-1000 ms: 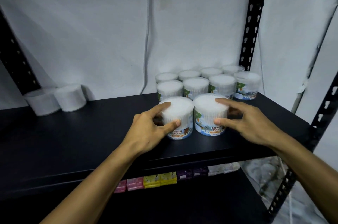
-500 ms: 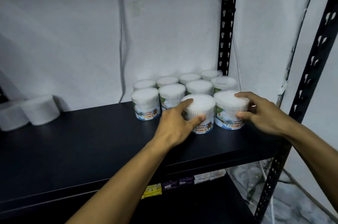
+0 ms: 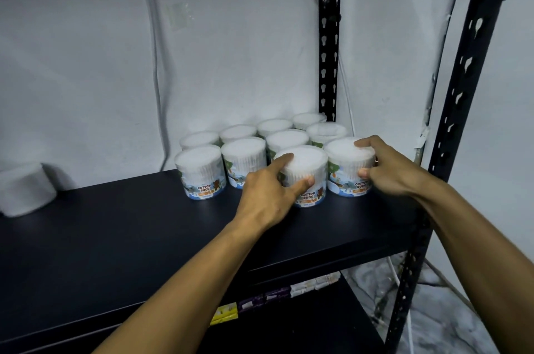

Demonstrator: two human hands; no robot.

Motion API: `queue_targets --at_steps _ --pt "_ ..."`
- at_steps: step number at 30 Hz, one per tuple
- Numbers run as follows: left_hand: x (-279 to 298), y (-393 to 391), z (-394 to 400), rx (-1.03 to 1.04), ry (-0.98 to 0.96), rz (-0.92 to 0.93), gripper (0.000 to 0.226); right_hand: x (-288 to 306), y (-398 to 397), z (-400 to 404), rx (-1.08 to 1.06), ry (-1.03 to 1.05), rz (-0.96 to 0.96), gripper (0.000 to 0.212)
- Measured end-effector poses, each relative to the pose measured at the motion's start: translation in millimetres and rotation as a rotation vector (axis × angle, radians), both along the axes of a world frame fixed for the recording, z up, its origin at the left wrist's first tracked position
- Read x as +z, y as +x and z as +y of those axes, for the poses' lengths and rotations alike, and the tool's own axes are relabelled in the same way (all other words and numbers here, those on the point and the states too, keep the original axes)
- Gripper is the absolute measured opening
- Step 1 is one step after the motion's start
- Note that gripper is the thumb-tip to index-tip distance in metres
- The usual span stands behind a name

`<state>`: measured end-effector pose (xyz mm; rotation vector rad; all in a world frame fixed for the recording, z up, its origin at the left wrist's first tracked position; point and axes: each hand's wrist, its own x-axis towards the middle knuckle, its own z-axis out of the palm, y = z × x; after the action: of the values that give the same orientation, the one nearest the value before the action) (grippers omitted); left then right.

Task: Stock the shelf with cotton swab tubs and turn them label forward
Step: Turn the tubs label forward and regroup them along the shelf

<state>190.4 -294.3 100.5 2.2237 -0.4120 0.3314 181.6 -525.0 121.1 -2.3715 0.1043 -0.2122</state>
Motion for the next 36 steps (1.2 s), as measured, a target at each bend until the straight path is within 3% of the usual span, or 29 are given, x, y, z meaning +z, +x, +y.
queue_targets --at_steps 36 --pt "2.4 -3.8 -11.5 0.096 0.145 -0.134 0.073 3.7 3.5 3.8 -0.022 0.109 -0.016 0.059"
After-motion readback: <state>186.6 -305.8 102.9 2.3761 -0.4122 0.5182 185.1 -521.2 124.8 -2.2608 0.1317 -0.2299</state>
